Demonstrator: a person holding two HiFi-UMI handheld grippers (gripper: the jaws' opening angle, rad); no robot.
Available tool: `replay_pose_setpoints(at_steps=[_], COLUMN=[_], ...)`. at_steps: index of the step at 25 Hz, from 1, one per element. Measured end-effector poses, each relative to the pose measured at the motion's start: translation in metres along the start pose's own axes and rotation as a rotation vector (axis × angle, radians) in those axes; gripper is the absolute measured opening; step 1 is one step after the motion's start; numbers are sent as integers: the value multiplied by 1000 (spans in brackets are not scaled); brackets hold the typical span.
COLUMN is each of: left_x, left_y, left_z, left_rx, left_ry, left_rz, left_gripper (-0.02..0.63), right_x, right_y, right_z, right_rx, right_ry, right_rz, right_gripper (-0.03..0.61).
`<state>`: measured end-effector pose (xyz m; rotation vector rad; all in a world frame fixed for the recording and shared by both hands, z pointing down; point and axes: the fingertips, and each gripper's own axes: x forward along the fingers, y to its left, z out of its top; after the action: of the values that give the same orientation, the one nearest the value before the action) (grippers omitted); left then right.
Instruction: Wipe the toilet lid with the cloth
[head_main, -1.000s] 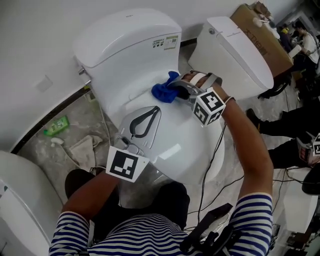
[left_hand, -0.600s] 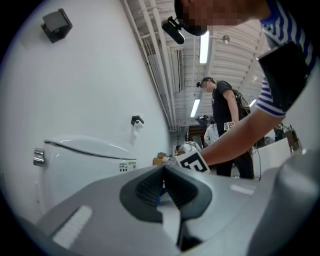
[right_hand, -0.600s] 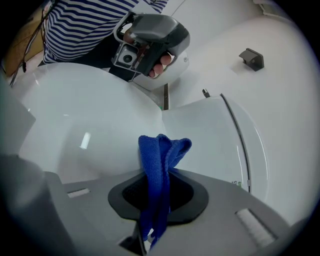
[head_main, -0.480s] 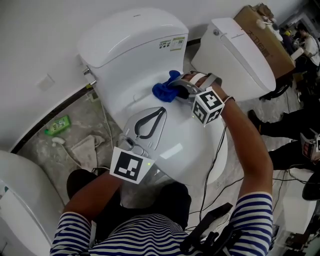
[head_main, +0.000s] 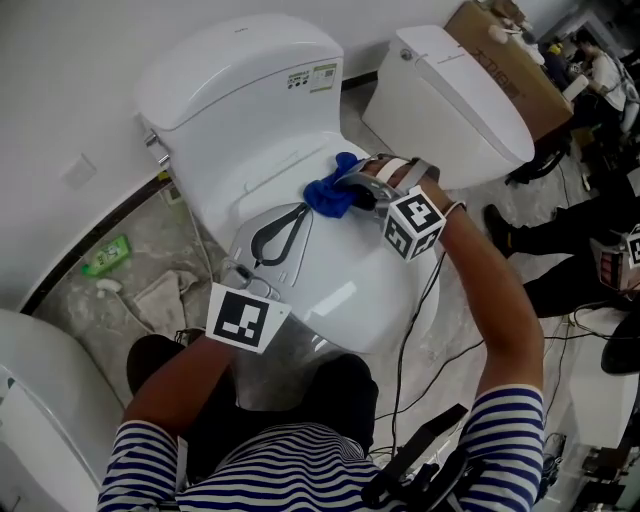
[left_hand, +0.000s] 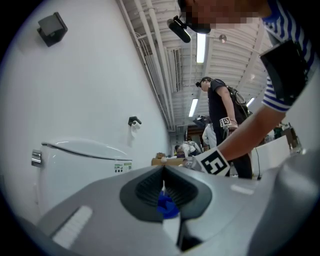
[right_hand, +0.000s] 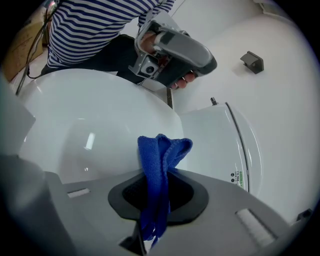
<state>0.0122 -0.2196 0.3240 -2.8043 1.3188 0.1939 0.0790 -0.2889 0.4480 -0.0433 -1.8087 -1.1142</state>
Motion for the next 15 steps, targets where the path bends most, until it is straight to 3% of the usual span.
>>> replay_pose_setpoints(at_steps=[15], left_x=[4], left_y=[-44], left_z=[12], left_rx=[75], left_ry=[-53], left_rz=[-27], left_gripper=[4], right_x=[-95], right_y=[125], right_z=[17], right_rx=[84], right_ry=[55], right_rz=[18], right_gripper=[63])
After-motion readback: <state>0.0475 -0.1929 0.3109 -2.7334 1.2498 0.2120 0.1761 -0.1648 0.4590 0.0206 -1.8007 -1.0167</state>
